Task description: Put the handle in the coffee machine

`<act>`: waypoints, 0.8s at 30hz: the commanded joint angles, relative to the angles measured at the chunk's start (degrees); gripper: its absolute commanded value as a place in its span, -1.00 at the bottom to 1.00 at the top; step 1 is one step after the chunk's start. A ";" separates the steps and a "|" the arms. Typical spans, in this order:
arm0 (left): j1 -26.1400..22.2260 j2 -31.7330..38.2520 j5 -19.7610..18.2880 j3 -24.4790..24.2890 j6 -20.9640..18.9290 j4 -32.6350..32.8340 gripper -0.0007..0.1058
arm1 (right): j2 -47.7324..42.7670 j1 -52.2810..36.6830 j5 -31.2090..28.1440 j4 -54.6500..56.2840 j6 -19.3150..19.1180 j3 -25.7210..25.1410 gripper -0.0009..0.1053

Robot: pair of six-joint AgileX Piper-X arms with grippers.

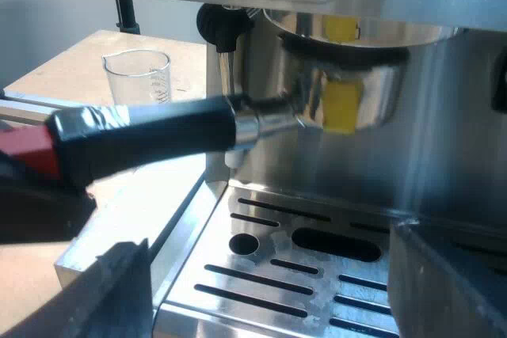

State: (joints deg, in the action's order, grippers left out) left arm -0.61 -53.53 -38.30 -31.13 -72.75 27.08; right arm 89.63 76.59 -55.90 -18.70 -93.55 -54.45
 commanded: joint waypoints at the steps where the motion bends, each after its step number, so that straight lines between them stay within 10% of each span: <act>1: -0.26 0.61 -6.00 -0.52 -0.20 -2.98 -0.98 | -0.19 -0.38 -0.45 -0.40 -0.63 -0.04 0.23; 17: -0.38 -2.14 -9.80 -0.52 8.54 -0.94 -0.98 | -0.19 -0.38 -0.45 -0.40 -0.63 -0.04 0.23; 24: -8.21 -2.69 -15.98 -0.52 8.75 -0.85 -0.98 | -0.19 -0.38 -0.45 -0.40 -0.63 -0.04 0.23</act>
State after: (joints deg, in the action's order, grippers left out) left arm -8.08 -56.17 -49.43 -30.95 -64.25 27.40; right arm 89.63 76.59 -56.01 -18.70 -93.64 -54.45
